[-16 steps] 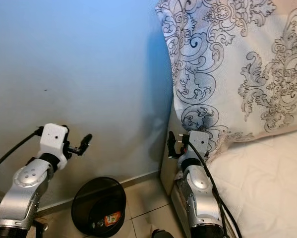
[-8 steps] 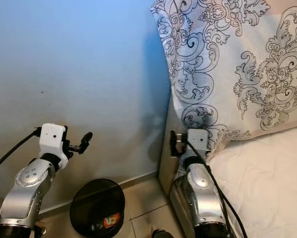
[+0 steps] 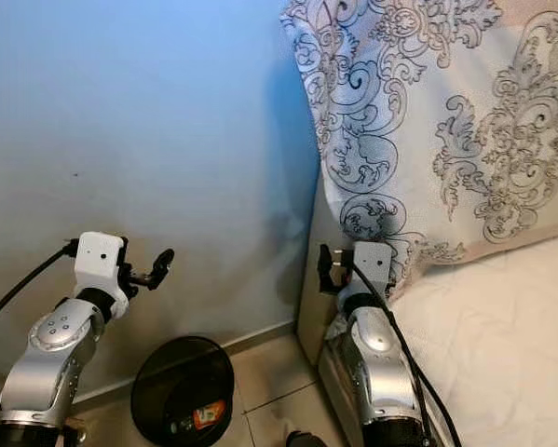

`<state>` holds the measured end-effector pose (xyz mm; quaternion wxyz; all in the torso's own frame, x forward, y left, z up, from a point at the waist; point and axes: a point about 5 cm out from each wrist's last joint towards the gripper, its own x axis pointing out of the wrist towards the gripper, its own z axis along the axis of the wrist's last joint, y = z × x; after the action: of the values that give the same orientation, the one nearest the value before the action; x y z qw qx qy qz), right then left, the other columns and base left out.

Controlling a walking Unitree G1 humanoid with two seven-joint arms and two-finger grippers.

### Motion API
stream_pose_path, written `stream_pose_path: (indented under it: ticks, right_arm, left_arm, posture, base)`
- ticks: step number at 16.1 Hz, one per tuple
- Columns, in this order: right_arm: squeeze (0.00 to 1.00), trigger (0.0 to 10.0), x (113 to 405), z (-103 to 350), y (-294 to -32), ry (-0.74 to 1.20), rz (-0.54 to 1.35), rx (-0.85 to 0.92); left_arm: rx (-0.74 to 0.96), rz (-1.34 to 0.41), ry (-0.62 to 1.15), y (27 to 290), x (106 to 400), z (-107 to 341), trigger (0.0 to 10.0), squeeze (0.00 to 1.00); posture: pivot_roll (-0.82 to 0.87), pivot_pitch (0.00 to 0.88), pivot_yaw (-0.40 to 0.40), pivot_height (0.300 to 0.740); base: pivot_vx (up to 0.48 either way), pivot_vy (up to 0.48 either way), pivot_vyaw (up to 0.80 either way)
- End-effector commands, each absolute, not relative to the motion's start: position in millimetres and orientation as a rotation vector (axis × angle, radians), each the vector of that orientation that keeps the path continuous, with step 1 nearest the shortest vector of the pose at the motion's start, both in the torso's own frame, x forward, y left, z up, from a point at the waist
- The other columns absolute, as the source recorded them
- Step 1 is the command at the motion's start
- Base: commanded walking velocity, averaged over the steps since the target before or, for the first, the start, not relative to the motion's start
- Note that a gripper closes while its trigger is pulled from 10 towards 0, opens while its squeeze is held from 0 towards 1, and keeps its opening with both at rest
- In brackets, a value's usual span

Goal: Clean up the room

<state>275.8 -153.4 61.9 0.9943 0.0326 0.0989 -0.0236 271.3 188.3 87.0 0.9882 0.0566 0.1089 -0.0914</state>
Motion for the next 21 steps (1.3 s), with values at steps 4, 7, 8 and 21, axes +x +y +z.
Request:
stream_pose_path:
  ticks: [4, 7, 8, 21]
  right_arm:
    - [0.0, 10.0, 279.9, 67.1, -152.9, 0.181, -0.038, 0.075]
    - [0.0, 10.0, 279.6, 66.8, -152.3, 0.181, -0.032, 0.074]
    - [0.0, 10.0, 279.4, 66.7, -152.3, 0.182, -0.031, 0.074]
    - [0.0, 10.0, 278.1, 64.7, -153.8, 0.187, -0.035, 0.08]
  left_arm:
    - [0.089, -0.211, 0.225, 182.8, 272.2, 85.1, 10.0, 0.0]
    - [0.189, -0.235, 0.215, 179.8, 272.0, 85.9, 10.0, 0.0]
    - [0.18, -0.237, 0.216, 178.9, 271.5, 85.0, 10.0, 0.0]
    - [0.155, -0.263, 0.208, 176.1, 271.3, 83.5, 10.0, 0.0]
  posture:
    - [0.05, 0.0, 0.02, 0.74]
    - [0.05, 0.0, 0.018, 0.74]
    - [0.05, 0.0, 0.018, 0.74]
    - [0.05, 0.0, 0.013, 0.74]
  base:
    - [0.0, 0.174, -0.76]
    - [0.0, 0.0, -0.76]
    - [0.0, -0.48, -0.77]
    - [0.0, 0.0, -0.76]
